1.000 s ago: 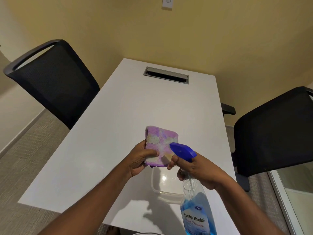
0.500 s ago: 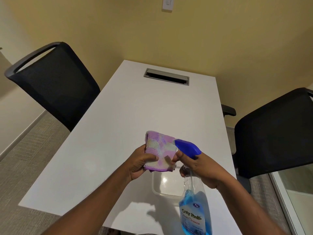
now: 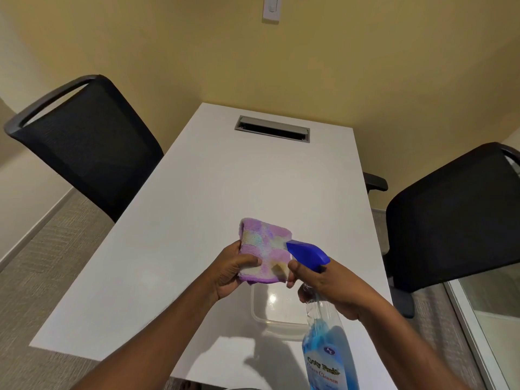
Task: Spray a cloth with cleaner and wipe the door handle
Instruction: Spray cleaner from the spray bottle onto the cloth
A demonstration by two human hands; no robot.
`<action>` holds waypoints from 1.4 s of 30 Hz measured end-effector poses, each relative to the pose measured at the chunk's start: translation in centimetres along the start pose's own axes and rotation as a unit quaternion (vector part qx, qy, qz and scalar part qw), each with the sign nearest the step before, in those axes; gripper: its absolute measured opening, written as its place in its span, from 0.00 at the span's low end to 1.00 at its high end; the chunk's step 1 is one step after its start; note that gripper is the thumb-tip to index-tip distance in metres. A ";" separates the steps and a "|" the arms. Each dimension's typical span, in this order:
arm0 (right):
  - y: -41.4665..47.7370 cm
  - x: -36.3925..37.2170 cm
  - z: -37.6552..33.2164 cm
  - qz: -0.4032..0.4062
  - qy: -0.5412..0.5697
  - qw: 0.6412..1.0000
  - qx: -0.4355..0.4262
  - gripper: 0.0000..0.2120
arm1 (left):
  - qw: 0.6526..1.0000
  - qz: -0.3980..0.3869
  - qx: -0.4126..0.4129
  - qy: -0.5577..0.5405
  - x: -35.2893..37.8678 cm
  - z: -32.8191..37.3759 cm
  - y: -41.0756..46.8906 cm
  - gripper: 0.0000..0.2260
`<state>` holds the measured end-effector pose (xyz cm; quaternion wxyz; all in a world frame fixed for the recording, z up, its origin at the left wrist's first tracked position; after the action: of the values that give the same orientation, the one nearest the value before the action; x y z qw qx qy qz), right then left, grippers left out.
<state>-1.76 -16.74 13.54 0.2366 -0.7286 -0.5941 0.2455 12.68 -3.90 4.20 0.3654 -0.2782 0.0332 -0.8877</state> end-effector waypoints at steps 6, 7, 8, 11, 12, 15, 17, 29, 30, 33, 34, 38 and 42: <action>-0.7 -0.5 0.2 0.000 -0.010 1.000 0.000 0.24 | 1.000 0.023 0.000 -0.017 0.8 0.6 -0.4 0.25; -1.0 -0.6 0.2 -0.011 -0.010 1.000 -0.009 0.24 | 0.999 0.025 0.001 -0.021 0.9 0.7 -0.5 0.26; -1.2 -0.8 0.2 -0.012 -0.012 1.000 -0.017 0.25 | 0.999 0.027 0.004 -0.023 1.1 0.7 -0.5 0.27; -1.9 -1.8 0.0 0.013 -0.024 0.999 -0.046 0.29 | 0.999 0.040 0.011 -0.024 1.3 0.7 -0.4 0.29; -2.1 -2.3 -0.1 0.026 -0.030 0.997 -0.059 0.31 | 0.999 0.045 0.015 -0.026 1.4 0.7 -0.4 0.29; -2.6 -3.9 -0.7 0.068 -0.029 0.991 -0.108 0.28 | 0.997 0.064 0.027 -0.023 1.5 0.7 -0.5 0.32; -2.6 -4.8 -1.0 0.104 -0.005 0.986 -0.134 0.27 | 0.997 0.072 0.029 -0.011 1.5 0.4 -0.5 0.31; 1.4 -6.2 1.7 0.309 0.040 0.927 -0.210 0.22 | 0.993 0.116 0.027 -0.004 2.1 -0.9 -0.4 0.20; 1.9 -6.2 2.2 0.316 0.050 0.924 -0.210 0.21 | 0.993 0.118 0.027 -0.006 2.1 -1.1 -0.4 0.21; 2.9 -6.0 3.5 0.325 0.074 0.921 -0.203 0.26 | 0.992 0.124 0.034 -0.013 2.2 -1.3 -0.7 0.25; 3.0 -5.9 3.8 0.328 0.080 0.919 -0.204 0.29 | 0.991 0.125 0.035 -0.014 2.2 -1.4 -0.7 0.27; 4.1 -6.0 5.0 0.337 0.089 0.913 -0.214 0.17 | 0.990 0.135 0.042 -0.025 2.2 -1.9 -1.2 0.24; 5.2 -6.3 6.2 0.353 0.078 0.904 -0.230 0.15 | 0.989 0.139 0.042 -0.023 2.5 -1.9 -1.7 0.26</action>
<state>-2.90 -23.50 5.98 0.0061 -0.9416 -0.3174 0.1123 9.19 -4.58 4.22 0.4970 -0.2755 0.0259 -0.8224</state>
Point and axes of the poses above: each hand's wrist, its own y-axis towards the middle knuckle, its own x-axis out of the palm, z = x × y, the point moved 3 cm from there along y, towards the middle knuckle, and after that the axes turned 13 degrees about x, right-handed, at the moved point
